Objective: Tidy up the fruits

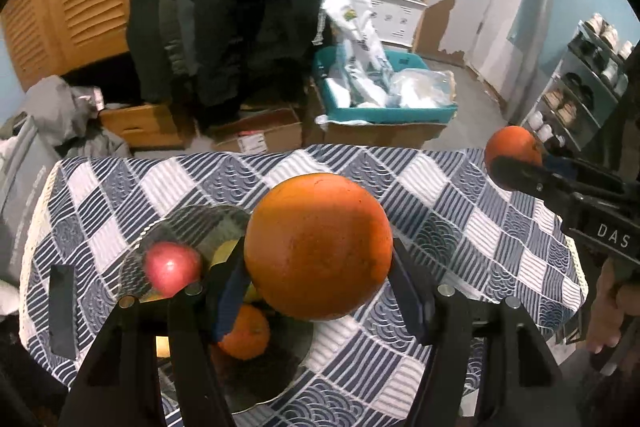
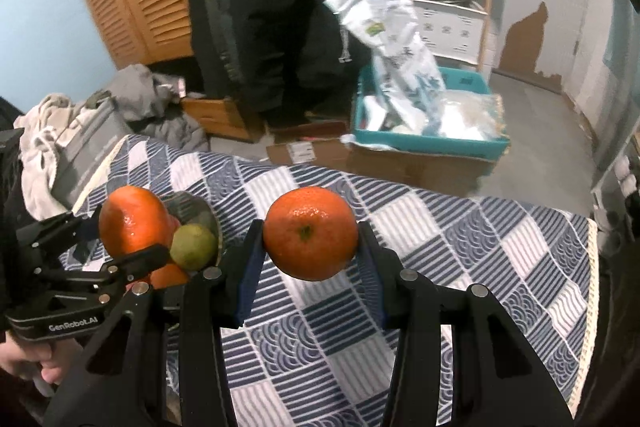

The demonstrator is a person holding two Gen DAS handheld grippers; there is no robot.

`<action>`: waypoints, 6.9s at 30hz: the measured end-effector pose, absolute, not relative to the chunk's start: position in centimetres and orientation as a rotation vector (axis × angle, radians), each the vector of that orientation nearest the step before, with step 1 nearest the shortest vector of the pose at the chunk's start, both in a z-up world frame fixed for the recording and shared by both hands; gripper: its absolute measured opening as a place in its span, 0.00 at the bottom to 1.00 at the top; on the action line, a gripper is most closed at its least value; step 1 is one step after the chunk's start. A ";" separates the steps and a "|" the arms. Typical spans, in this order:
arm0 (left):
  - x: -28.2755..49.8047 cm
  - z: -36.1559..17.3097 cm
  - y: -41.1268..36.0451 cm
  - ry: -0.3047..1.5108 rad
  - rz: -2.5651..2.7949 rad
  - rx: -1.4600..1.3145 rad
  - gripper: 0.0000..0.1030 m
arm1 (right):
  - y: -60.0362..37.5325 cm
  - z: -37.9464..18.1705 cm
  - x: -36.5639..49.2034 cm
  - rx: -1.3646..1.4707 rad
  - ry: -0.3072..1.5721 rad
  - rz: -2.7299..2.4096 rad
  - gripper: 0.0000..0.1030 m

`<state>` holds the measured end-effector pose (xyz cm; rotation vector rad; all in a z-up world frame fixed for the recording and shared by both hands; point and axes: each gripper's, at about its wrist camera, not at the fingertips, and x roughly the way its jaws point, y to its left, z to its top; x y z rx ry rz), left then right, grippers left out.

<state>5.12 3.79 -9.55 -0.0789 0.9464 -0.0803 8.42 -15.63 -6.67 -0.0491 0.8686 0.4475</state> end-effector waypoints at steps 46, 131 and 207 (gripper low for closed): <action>3.8 -19.5 15.5 1.217 0.091 -0.231 0.66 | -0.9 -16.0 8.3 -0.192 1.120 0.685 0.43; 0.7 1.6 6.8 0.673 0.084 -0.086 0.99 | -17.8 0.6 4.7 -0.126 0.639 0.273 0.78; 0.9 1.8 5.8 0.659 0.089 -0.053 0.99 | -19.9 0.8 5.2 -0.127 0.620 0.241 0.78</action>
